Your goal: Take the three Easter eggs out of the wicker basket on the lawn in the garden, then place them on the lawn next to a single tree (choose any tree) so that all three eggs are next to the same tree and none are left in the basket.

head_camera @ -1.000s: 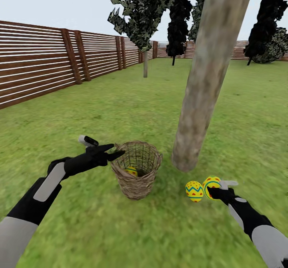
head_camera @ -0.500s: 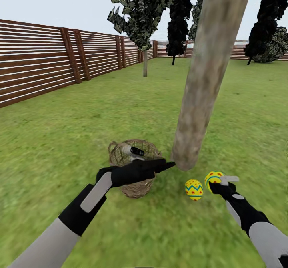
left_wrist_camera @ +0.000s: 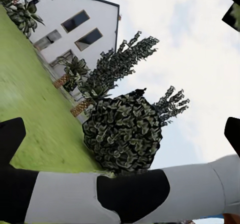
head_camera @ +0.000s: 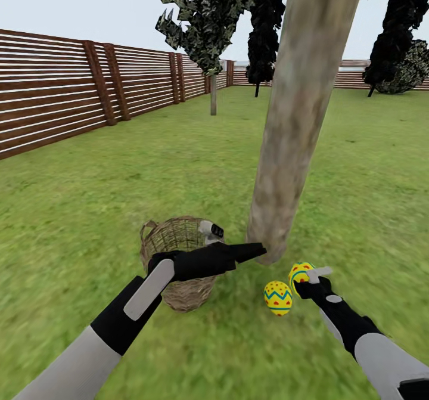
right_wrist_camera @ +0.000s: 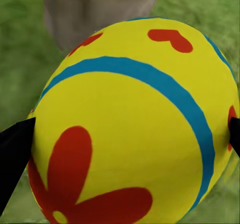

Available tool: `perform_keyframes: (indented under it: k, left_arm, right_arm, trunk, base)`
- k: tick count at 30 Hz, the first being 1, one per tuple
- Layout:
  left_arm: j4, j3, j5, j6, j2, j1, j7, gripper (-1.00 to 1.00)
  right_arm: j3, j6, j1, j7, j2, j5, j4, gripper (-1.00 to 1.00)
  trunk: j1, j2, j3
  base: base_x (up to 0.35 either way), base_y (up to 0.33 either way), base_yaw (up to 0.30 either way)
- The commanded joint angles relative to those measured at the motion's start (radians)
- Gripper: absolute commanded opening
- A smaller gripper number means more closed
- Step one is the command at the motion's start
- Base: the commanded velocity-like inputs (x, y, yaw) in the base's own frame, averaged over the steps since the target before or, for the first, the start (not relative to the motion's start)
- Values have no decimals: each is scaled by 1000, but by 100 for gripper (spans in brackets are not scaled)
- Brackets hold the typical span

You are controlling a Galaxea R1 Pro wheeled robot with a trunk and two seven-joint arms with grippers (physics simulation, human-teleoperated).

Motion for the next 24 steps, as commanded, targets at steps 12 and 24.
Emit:
perform_keyframes:
  k: [12,24]
  left_arm:
    - [0,-39,8,-24,-16,-1,5,100]
    - [1,-40,7,-24,-16,0,6,100]
  right_arm:
    - [19,-10,-1,-39,26,-4,-21,-100]
    - [-93,-31,-1,-119,24,-11,-123,-100]
  trunk:
    - [4,-2,-32]
    - [9,-5,-78]
  base:
    - [10,-1,0]
    - [0,0,0]
